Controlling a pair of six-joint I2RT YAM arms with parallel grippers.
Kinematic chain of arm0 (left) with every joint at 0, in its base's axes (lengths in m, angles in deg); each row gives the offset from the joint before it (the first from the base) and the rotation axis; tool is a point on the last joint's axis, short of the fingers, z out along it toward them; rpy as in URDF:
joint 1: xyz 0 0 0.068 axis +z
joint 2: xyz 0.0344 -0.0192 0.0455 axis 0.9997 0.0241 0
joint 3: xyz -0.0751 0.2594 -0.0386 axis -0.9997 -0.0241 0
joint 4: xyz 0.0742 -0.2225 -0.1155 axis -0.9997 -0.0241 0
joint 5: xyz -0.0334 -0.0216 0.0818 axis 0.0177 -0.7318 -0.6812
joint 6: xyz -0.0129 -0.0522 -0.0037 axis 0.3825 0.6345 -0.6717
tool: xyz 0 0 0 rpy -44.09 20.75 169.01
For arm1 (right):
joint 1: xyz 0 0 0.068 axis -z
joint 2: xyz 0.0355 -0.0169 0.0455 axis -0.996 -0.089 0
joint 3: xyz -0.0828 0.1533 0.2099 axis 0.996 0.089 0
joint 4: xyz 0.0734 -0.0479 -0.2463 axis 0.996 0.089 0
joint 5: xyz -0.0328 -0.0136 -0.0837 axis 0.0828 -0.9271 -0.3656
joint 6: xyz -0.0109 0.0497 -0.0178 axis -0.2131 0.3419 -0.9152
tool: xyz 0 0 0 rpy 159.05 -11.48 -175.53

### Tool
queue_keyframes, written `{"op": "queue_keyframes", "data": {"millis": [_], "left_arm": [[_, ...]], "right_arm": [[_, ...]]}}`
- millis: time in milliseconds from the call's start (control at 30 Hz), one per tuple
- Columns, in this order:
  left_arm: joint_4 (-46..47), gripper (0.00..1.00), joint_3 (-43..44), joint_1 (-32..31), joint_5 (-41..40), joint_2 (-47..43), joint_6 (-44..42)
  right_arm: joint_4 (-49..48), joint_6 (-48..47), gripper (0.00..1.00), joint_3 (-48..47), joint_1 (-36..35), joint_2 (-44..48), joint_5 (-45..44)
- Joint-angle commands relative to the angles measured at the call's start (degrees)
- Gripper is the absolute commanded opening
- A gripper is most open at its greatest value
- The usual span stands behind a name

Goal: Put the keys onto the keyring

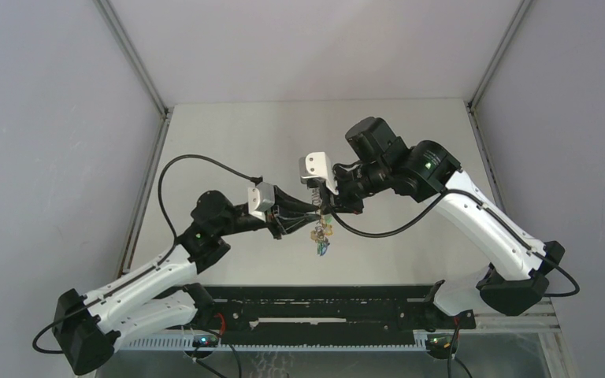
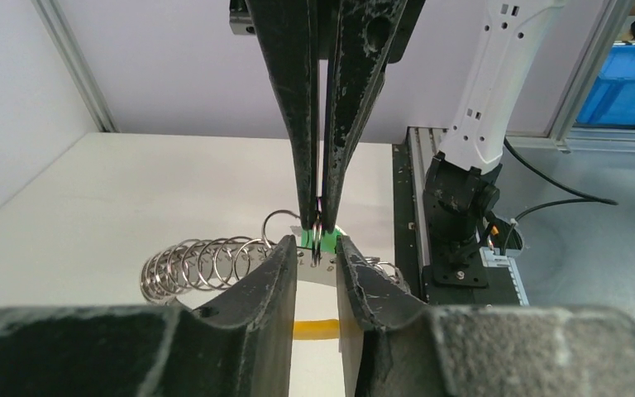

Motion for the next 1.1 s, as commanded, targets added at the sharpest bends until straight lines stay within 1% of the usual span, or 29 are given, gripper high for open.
{"op": "queue_keyframes", "data": {"millis": [0, 267, 533, 600, 633, 667, 767, 867, 967, 1067], "left_arm": [[0.0, 0.27, 3.8, 0.0, 0.9, 0.3, -1.2], [-0.1, 0.22, 4.4, 0.0, 2.3, 0.7, -1.1], [-0.2, 0.2, 4.9, 0.0, 3.4, 0.9, -0.9], [-0.2, 0.16, 4.9, 0.0, 3.6, 1.1, -0.8], [-0.3, 0.07, 4.9, 0.0, 3.7, 1.1, -0.7], [-0.5, 0.01, 5.0, 0.0, 3.8, 1.3, -0.8], [-0.9, 0.0, 4.9, 0.0, 3.9, 1.1, -1.2], [-0.4, 0.0, 3.9, 0.0, 1.7, -0.1, -1.7], [1.2, 0.0, 2.4, 0.0, -0.7, -1.5, -1.8], [4.3, 0.0, 0.3, 0.0, -2.9, -2.5, -0.7]], "right_arm": [[-1.9, -0.9, 0.0, -2.7, -0.4, 0.7, 0.3], [-1.4, -1.1, 0.0, -2.8, -0.7, 0.2, 0.6], [0.1, -1.7, 0.0, -3.8, -2.1, -1.7, 0.1], [0.5, -1.8, 0.0, -4.1, -2.4, -2.1, 0.2], [0.6, -1.8, 0.0, -4.3, -2.6, -2.2, 0.1], [0.6, -1.8, 0.0, -4.4, -2.7, -2.2, 0.1], [0.1, -1.7, 0.0, -4.1, -2.7, -1.6, 0.0], [-2.5, -0.4, 0.0, -2.1, -2.4, 0.8, -0.3], [-7.0, 1.6, 0.13, 1.9, -0.5, 4.6, 2.2], [-13.3, 4.8, 0.18, 7.5, 3.3, 8.6, 7.8]]}}
